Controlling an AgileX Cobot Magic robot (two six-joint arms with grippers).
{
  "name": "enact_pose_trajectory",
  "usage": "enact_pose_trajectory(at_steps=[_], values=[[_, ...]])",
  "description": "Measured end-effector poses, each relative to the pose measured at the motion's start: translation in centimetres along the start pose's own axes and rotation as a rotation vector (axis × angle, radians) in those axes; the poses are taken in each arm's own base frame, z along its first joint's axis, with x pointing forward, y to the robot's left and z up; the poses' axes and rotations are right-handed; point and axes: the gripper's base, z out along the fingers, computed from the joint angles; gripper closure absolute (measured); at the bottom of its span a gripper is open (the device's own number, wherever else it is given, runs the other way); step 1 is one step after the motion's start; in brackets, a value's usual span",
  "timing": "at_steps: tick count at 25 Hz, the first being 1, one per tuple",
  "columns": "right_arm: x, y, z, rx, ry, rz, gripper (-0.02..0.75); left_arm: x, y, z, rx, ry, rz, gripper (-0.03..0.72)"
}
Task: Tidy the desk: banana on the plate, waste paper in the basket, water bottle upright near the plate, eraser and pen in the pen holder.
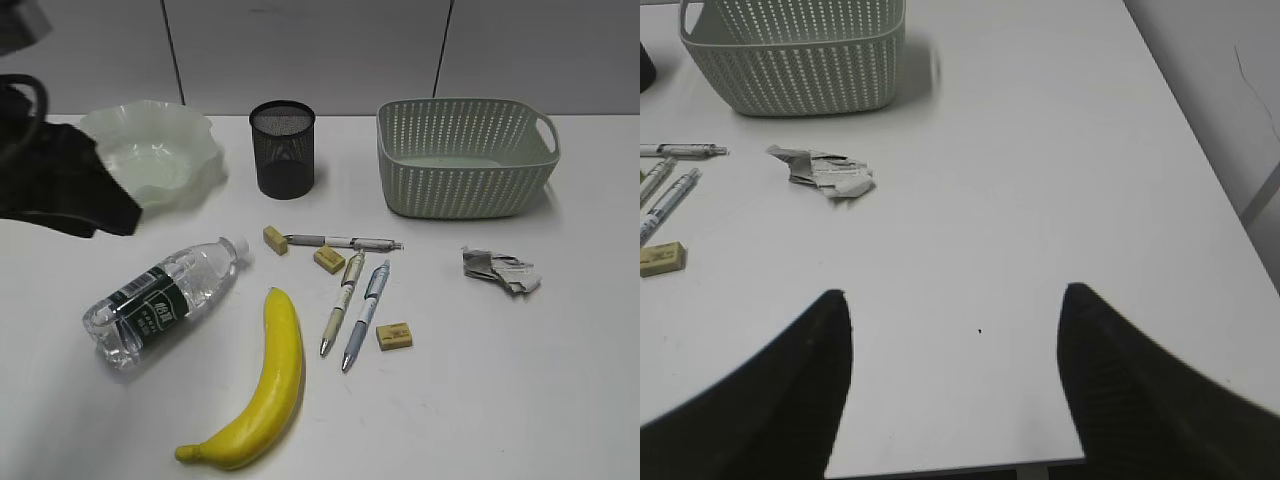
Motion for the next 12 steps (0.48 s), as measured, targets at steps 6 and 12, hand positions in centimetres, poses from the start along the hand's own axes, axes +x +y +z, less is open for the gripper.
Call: enact_pose_trajectory(at_steps=[6,12], values=[[0.0,0.0,0.0,0.0,0.0,0.0,0.227,-1.1,-2.8,5.1,0.022,0.121,0.013,0.227],[0.0,0.0,0.0,0.0,0.0,0.0,0.227,-0.3,-4.7,10.5,-0.05,0.282,0.061,0.219]])
